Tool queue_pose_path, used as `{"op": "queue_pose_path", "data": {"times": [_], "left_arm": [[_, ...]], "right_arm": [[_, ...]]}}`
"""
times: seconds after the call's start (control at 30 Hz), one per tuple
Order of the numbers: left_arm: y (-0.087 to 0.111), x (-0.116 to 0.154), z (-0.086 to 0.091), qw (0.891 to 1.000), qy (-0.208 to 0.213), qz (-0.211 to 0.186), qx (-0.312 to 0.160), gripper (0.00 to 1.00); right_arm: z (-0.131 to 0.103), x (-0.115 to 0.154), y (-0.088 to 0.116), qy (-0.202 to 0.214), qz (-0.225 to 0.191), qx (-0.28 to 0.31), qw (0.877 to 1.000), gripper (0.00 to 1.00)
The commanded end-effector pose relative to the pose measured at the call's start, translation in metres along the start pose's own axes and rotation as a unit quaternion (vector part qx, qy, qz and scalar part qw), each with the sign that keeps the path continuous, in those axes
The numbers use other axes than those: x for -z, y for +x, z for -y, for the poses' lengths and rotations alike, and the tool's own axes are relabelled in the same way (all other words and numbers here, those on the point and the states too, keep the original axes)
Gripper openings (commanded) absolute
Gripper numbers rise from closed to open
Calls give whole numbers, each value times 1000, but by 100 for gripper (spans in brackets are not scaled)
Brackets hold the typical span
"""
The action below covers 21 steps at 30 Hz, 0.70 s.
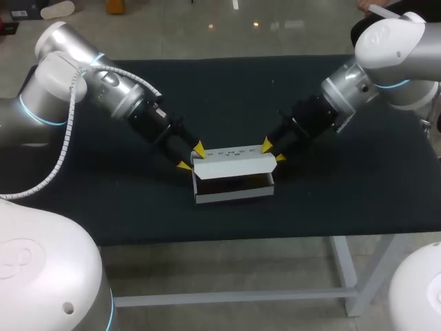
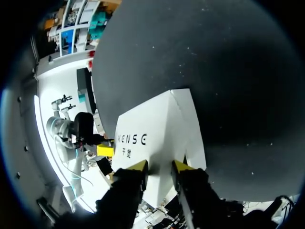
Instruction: Assemble the packaging by folding the flat box into shape, placing the metal phone stand inside, and closing the box properly
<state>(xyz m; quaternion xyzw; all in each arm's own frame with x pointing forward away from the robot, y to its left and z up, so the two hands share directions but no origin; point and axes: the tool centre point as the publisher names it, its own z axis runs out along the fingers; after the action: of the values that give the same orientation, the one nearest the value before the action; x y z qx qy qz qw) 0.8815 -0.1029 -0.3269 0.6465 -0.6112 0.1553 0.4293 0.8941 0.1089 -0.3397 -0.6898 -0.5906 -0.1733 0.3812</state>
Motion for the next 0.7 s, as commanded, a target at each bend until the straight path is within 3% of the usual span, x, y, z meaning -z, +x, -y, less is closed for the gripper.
{"op": "queue_pose_path", "data": {"times": [0.03,0.1,0.33,0.7], "left_arm": [[3,-1,1,1000,-2,1,0,51],[3,-1,1,1000,-2,1,0,52],[3,-1,1,1000,-2,1,0,39],[2,5,2,1000,-18,-8,10,44]], "right_arm": [[-1,-2,3,3,0,1,1000,34],[-1,-2,3,3,0,1,1000,35],[-1,-2,3,3,0,1,1000,29],[-3,0,7,12,1,-6,1000,38]]}}
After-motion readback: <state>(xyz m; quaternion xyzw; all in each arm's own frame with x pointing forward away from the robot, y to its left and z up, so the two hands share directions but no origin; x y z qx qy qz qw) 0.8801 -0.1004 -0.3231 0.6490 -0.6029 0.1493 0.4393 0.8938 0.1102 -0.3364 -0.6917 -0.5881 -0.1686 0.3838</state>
